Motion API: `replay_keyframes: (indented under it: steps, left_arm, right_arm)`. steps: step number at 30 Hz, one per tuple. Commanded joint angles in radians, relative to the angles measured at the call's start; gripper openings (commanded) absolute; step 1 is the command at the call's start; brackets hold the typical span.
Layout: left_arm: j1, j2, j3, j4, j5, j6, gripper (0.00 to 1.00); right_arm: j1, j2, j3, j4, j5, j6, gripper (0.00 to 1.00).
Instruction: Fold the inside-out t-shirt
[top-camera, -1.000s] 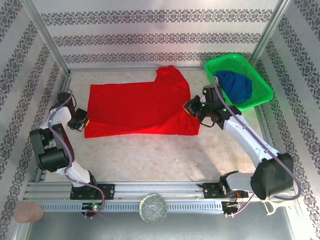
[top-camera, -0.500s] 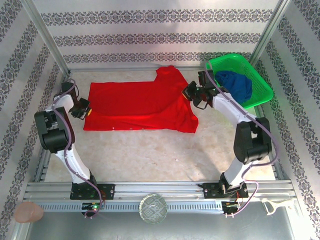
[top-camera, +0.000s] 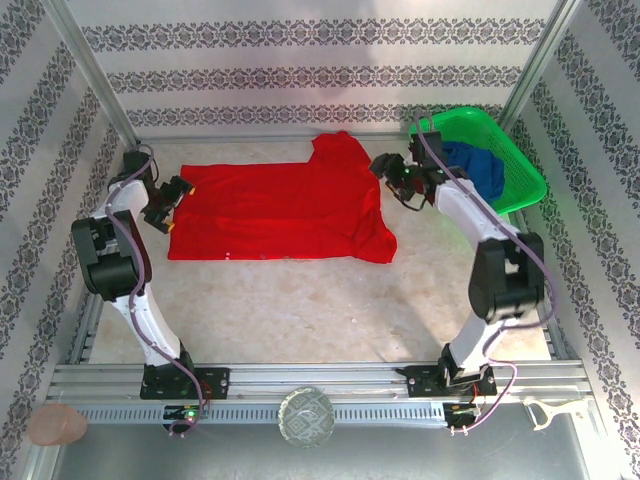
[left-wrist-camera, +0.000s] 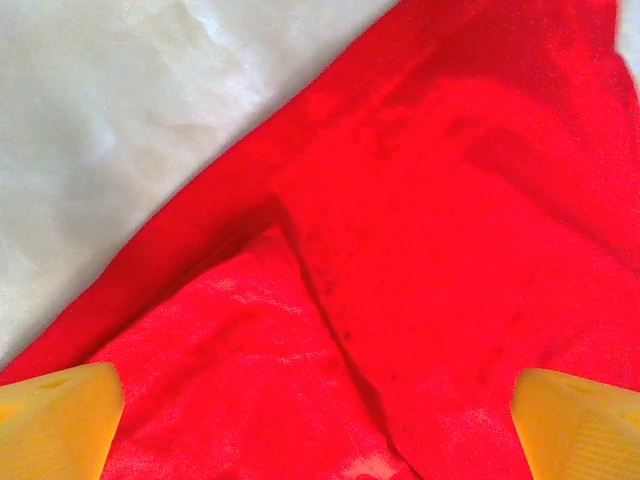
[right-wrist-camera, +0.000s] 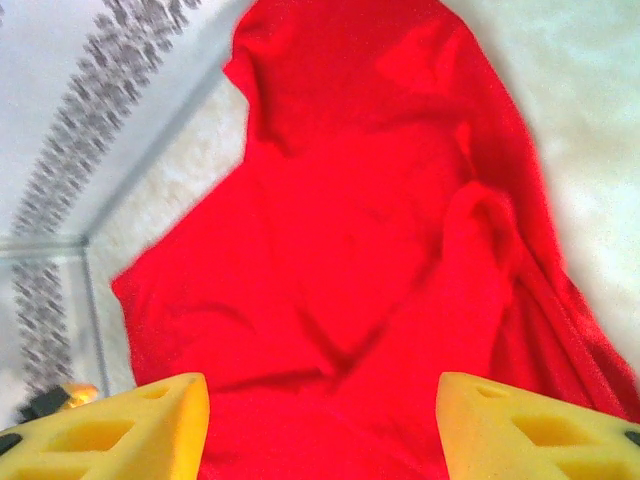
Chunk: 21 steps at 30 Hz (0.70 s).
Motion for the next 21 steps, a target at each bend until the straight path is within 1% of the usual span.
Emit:
replay_keyframes:
  steps: [1,4,8,12,15,21]
  left_arm:
    - [-0.012,-0.130,-0.047,-0.023,0.050,0.053,1.00]
    - [-0.036,-0.194,-0.127,-0.012,0.104,0.049,1.00]
    - [-0.082,-0.216,-0.206,0.031,0.159,0.033,1.00]
    - [-0.128,-0.174,-0.223,0.053,0.183,0.037,1.00]
    - [-0.151,-0.144,-0.212,0.050,0.177,0.051,1.00]
    - [-0.156,-0.106,-0.207,0.045,0.165,0.068,1.00]
  right_arm:
    - [0.003,-0.128,-0.143,-0.123,0.048,-0.108,0.61]
    - [0.006,-0.189,-0.278,-0.131,0.071,-0.139,0.61]
    - [0.017,-0.205,-0.362,-0.114,0.077,-0.167,0.62]
    - [0.049,-0.163,-0.366,-0.106,0.071,-0.189,0.59]
    - [0.077,-0.124,-0.355,-0.101,0.081,-0.194,0.56]
    - [0.108,-0.040,-0.334,-0.102,0.138,-0.185,0.54]
